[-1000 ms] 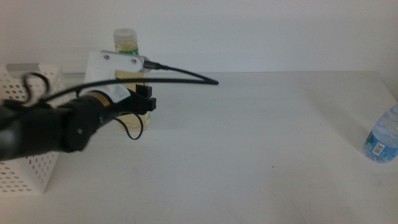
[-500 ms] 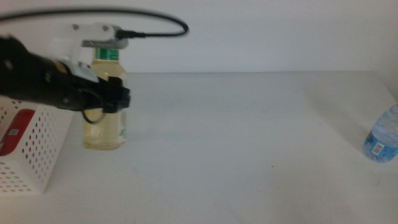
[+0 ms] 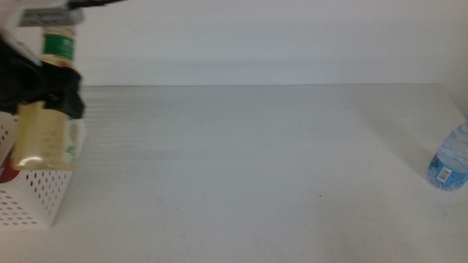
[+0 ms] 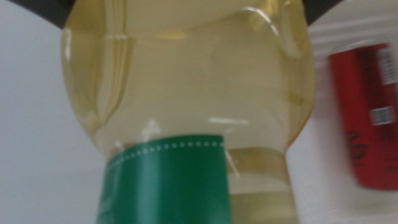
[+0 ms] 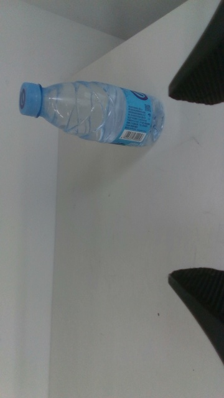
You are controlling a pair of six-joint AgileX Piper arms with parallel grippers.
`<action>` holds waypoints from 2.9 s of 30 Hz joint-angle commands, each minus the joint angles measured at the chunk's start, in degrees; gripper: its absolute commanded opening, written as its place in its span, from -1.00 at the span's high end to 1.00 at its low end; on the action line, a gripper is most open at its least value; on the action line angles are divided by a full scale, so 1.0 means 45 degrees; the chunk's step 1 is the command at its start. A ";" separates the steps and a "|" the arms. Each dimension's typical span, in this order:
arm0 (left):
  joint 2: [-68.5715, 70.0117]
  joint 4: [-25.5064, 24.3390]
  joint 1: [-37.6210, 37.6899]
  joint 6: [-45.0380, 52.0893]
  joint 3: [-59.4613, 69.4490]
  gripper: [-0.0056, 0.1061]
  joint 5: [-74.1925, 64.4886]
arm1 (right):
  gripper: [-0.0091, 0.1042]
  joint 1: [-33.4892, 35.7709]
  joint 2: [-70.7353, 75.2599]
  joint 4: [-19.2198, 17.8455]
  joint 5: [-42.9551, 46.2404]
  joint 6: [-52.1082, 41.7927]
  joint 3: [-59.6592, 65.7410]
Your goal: Use arms to grab the bottles and put them into the dustbin to the left of the table.
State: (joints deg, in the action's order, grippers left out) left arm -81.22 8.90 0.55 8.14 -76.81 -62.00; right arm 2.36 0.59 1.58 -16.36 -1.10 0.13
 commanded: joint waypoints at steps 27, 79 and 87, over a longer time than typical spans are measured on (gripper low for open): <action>-0.4643 -0.0892 -0.3874 0.1732 -0.5414 0.51 -0.2972 | -0.51 -0.0071 0.0341 -0.0092 0.0989 -0.0191 -0.0370; -0.2682 -0.0519 -0.3636 0.1867 -0.3867 -0.72 -0.2357 | -0.51 -0.0071 0.0341 -0.0092 0.0989 -0.0191 -0.0370; 0.0183 0.1662 -0.1851 0.3298 -0.2497 -0.72 0.0416 | -0.51 -0.0071 0.0341 -0.0092 0.0989 -0.0191 -0.0370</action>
State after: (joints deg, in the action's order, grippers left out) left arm -84.27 12.85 -9.44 21.45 -88.00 -64.59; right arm 2.36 0.59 1.58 -16.36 -1.10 0.13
